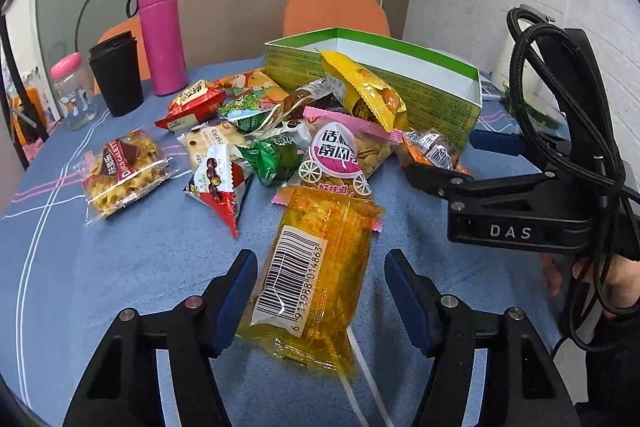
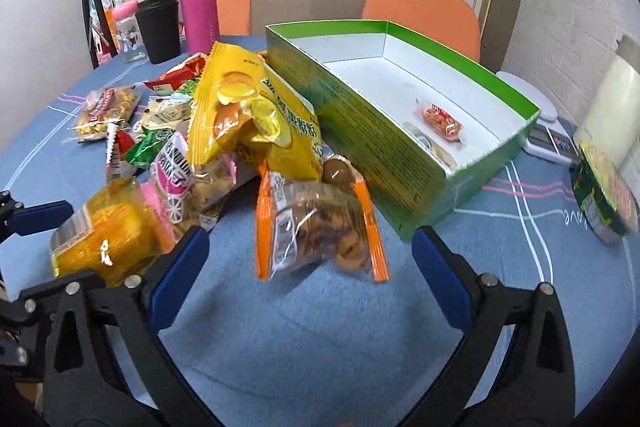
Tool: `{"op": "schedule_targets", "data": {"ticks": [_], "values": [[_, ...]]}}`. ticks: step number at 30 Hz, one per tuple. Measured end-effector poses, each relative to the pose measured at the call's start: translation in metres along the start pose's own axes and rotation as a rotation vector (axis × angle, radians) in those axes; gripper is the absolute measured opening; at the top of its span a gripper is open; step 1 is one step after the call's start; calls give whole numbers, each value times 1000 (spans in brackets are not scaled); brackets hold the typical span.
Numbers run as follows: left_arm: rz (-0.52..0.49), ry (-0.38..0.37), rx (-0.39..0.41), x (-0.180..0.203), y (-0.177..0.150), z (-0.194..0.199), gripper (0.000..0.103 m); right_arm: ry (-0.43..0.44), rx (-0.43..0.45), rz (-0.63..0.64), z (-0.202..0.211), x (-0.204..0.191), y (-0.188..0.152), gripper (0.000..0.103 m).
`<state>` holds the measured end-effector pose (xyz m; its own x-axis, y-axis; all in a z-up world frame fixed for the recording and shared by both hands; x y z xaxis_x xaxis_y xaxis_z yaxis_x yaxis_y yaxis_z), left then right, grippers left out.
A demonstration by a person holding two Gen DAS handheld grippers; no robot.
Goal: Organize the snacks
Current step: 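Grasp the yellow bread bag with the left tool while the right grasps the cookie bag, then release the yellow bag into the box with the left tool while the right releases the cookies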
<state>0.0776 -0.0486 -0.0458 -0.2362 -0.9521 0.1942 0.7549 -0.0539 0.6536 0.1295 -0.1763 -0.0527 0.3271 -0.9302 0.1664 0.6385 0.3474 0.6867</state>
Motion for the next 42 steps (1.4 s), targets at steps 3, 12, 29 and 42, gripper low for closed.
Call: {"op": "schedule_targets", "data": {"ticks": [3, 12, 29, 42], "values": [[0, 2, -23, -2, -3, -6, 50, 30, -22, -32, -5, 5, -6, 56], [20, 3, -27, -4, -3, -9, 46, 162, 40, -188, 28, 17, -34, 53], [26, -216, 91, 55, 70, 43, 38, 156, 202, -258, 81, 51, -14, 53], [67, -243, 90, 99, 149, 0, 38, 0, 195, -214, 53, 99, 25, 53]]}}
Point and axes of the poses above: each gripper's, at about its wrist camera, not at the fingertips, and z roughly against the way its jaws point, x to its right, y to its top, the point moved 6 cm from there along -z, roughly the way its jaws point, and after that the axes turned 10 degrees about z, right-handed, at the moved point
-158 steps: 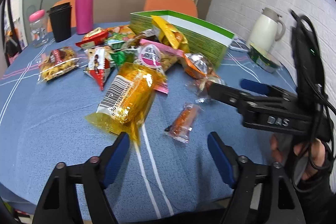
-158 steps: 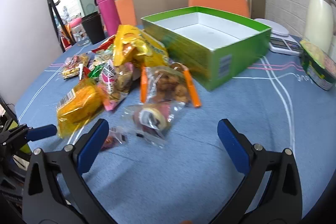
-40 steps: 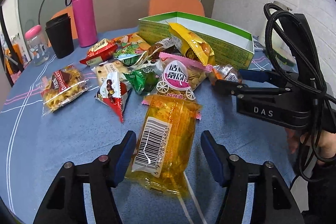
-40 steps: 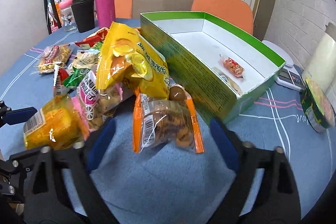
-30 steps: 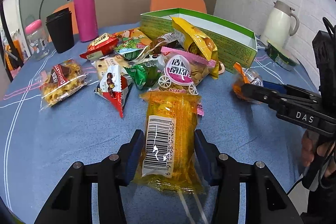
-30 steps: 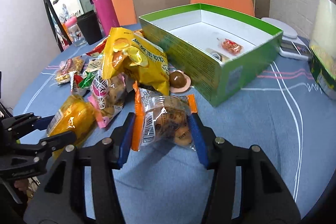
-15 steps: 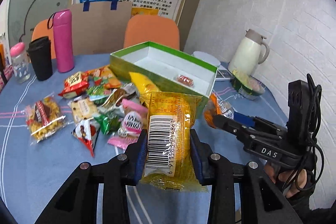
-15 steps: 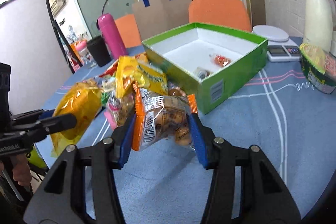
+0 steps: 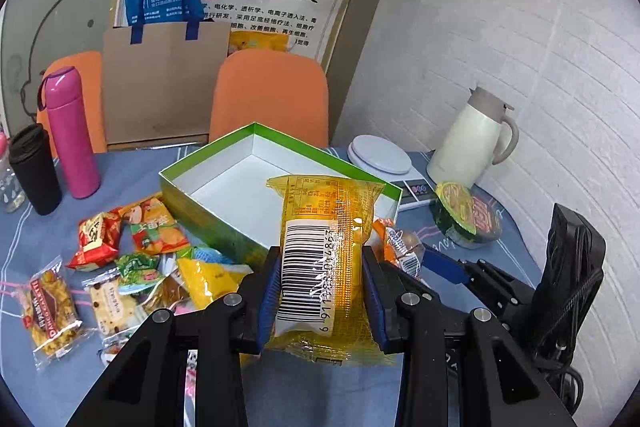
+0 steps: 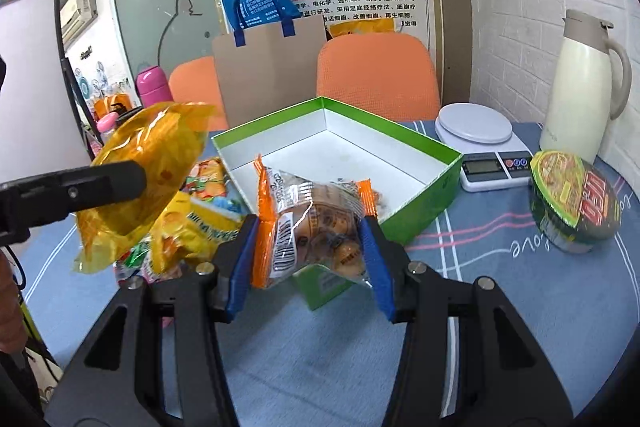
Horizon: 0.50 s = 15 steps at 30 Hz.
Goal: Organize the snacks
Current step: 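Release the yellow bag into the box with the left tool while the right releases the cookies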
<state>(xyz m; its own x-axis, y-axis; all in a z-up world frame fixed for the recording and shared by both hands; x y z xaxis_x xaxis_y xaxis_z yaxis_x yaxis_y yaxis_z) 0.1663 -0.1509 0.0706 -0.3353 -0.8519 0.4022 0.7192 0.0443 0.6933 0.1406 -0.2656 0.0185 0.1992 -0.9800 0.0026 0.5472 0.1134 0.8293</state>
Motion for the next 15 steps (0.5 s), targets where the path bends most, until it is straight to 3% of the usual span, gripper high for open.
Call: {"op": "schedule_targets", "data": {"ticks": [7, 15], "values": [[41, 72, -29, -9, 25, -58, 38, -46, -21, 20, -32, 20, 9, 53], [60, 86, -83, -17, 29, -102, 38, -52, -18, 31, -57, 33, 20, 53]]}}
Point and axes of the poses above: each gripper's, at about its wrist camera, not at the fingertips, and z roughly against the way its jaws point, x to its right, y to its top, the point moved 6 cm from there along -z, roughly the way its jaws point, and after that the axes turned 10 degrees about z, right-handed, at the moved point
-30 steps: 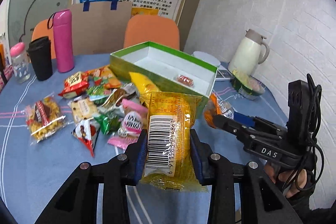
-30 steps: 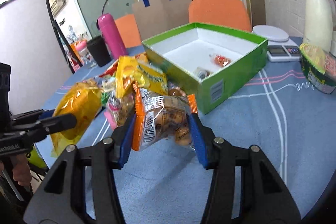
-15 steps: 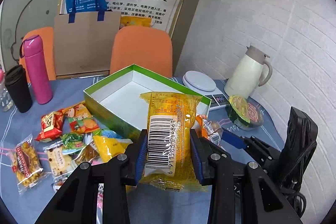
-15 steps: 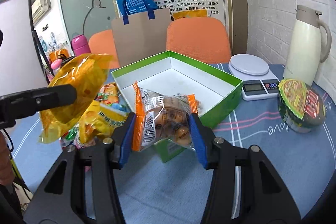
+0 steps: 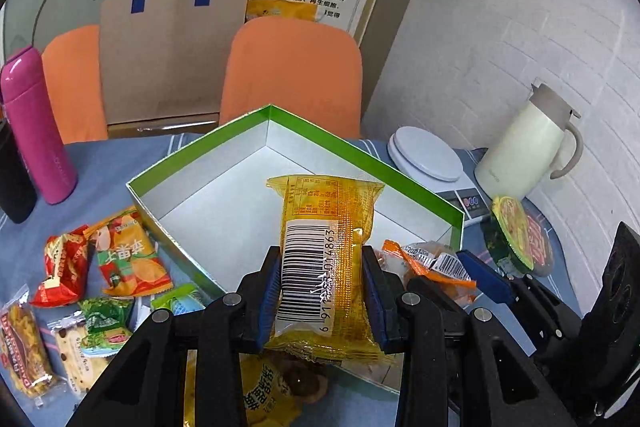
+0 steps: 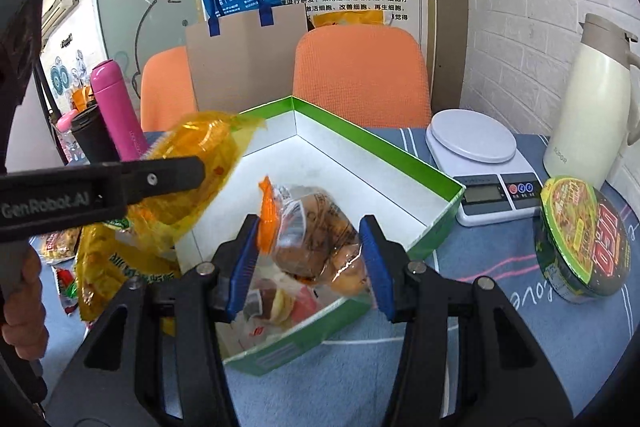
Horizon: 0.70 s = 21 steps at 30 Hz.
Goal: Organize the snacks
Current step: 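Release the yellow bag into the box with the left tool while the right releases the cookies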
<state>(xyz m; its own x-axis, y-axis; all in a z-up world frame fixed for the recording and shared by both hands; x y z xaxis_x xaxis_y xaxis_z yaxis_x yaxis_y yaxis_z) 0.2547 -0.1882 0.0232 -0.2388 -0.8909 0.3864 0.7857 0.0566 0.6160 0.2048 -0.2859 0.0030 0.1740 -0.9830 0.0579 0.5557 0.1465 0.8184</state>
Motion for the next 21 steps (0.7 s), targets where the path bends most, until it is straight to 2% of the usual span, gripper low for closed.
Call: {"op": "schedule_targets", "data": {"ticks": [2, 3, 4, 5, 6, 8, 12, 16, 21], "values": [[10, 9, -10, -4, -2, -6, 42, -10, 16, 37, -2, -2, 1, 59], [11, 19, -9, -6, -4, -7, 56, -20, 14, 64, -2, -2, 0, 66], [11, 27, -1, -9, -5, -6, 76, -38, 16, 85, -1, -2, -2, 81], [12, 31, 20, -12, -5, -3, 83, -64, 30, 99, 3, -1, -3, 87], [17, 40, 50, -15, -4, 1, 87, -92, 45, 108, 7, 2, -4, 87], [23, 58, 79, -18, -4, 6, 89, -122, 46, 103, 11, 8, -6, 87], [8, 68, 70, -20, -4, 11, 91, -113, 21, 28, 15, 20, -12, 87], [-15, 64, 84, -16, -8, 26, 91, -68, 19, -31, 28, 19, -15, 90], [-58, 49, 64, -11, -23, 55, 91, -19, 37, -34, 51, -2, -19, 92]]}}
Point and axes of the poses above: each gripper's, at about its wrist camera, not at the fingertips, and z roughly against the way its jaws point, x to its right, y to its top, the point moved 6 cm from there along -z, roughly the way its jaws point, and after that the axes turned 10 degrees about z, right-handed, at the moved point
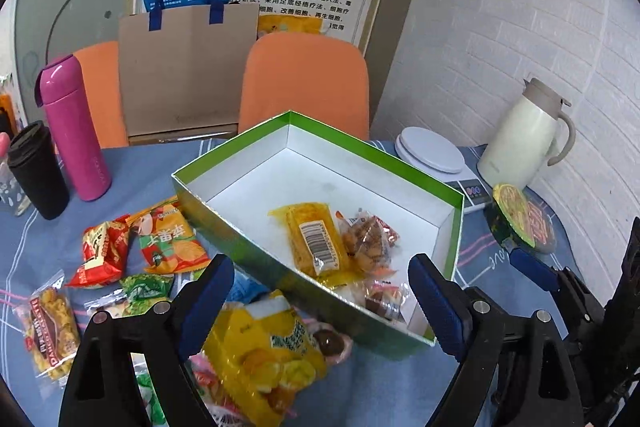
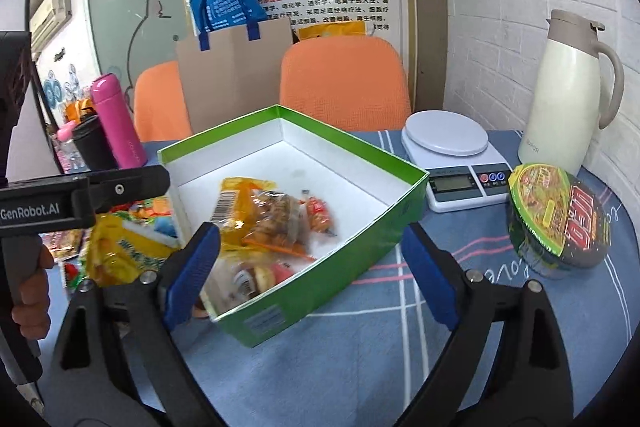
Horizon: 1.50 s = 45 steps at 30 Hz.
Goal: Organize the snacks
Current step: 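Release the yellow bag into the box with the left tool while the right releases the cookies, then grasp the pink seed bag with the left tool while the right grasps the yellow chip bag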
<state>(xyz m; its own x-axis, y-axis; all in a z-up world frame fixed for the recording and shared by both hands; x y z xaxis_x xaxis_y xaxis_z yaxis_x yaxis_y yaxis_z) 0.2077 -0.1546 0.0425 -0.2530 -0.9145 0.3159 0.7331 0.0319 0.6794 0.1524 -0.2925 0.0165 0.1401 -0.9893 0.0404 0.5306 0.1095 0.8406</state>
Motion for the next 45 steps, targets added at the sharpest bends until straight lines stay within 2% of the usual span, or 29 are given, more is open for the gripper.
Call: {"op": "schedule_targets", "data": {"ticks": [7, 11, 16, 21, 26, 27, 28, 30, 32, 33, 41, 45], "values": [[-64, 110, 64, -25, -42, 49, 91, 58, -15, 6, 15, -32, -23, 96], [-26, 130, 58, -56, -75, 61, 91, 106, -44, 9, 16, -49, -40, 96], [36, 141, 9, -86, -108, 52, 91, 138, -92, -4, 16, -61, -62, 96], [5, 134, -7, -85, -104, 39, 91, 161, -111, -5, 21, -71, -71, 96], [-82, 126, -42, -66, -99, 17, 90, 160, -126, -8, 20, -75, -74, 96], [-94, 131, -55, -65, -100, 12, 85, 162, -127, -6, 20, -76, -74, 96], [-101, 129, -66, -64, -102, 8, 64, 162, -128, -4, 20, -77, -74, 96], [-109, 138, -91, -68, -107, 0, 47, 163, -131, -4, 19, -78, -75, 96], [-79, 108, -93, -74, -108, 3, 42, 166, -134, -5, 18, -79, -75, 96], [-63, 113, -91, -78, -109, 7, 36, 169, -135, -5, 18, -80, -75, 96], [62, 79, -74, -108, -135, 53, 33, 211, -153, 10, 8, -96, -74, 96], [66, 94, -63, -114, -144, 66, 33, 234, -162, 39, 0, -111, -68, 96]]}}
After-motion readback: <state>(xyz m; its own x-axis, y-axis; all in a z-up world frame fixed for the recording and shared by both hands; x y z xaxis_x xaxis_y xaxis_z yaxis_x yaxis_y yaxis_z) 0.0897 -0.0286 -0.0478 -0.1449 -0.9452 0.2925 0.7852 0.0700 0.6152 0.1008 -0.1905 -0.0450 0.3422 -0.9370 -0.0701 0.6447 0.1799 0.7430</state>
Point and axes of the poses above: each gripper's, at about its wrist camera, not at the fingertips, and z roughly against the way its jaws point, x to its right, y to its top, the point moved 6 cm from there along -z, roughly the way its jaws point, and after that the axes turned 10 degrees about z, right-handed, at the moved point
